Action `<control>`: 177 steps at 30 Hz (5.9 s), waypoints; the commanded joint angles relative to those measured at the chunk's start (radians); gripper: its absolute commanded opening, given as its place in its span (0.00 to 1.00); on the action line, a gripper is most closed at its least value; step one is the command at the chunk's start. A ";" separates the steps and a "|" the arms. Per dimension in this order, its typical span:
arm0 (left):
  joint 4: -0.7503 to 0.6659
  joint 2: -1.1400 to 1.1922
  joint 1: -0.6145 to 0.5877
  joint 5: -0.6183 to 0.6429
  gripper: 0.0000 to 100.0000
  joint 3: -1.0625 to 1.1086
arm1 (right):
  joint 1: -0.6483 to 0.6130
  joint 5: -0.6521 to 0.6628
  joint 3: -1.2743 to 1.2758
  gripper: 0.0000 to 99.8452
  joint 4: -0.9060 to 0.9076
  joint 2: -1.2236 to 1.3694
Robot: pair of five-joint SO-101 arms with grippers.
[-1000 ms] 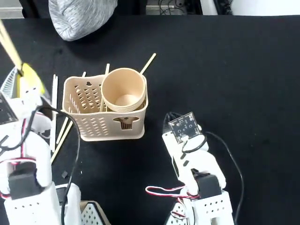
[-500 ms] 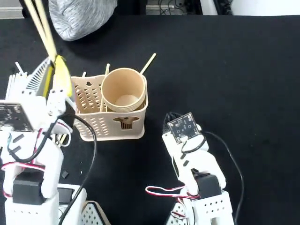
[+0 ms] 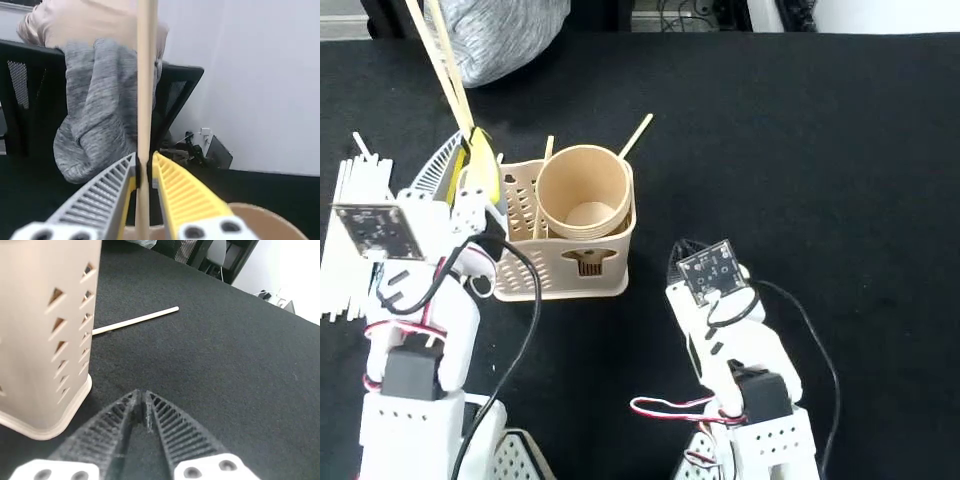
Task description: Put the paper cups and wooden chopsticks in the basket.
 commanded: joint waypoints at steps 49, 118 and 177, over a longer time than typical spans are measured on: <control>0.520 -0.267 -0.421 0.008 0.12 -0.280 | 0.012 0.012 -0.004 0.02 -0.005 -0.088; 1.060 2.191 -0.634 -0.443 0.12 -1.945 | 0.012 0.012 -0.002 0.02 -0.005 -0.088; 1.356 2.486 -0.619 -0.511 0.03 -2.468 | 0.012 0.012 -0.002 0.02 -0.005 -0.088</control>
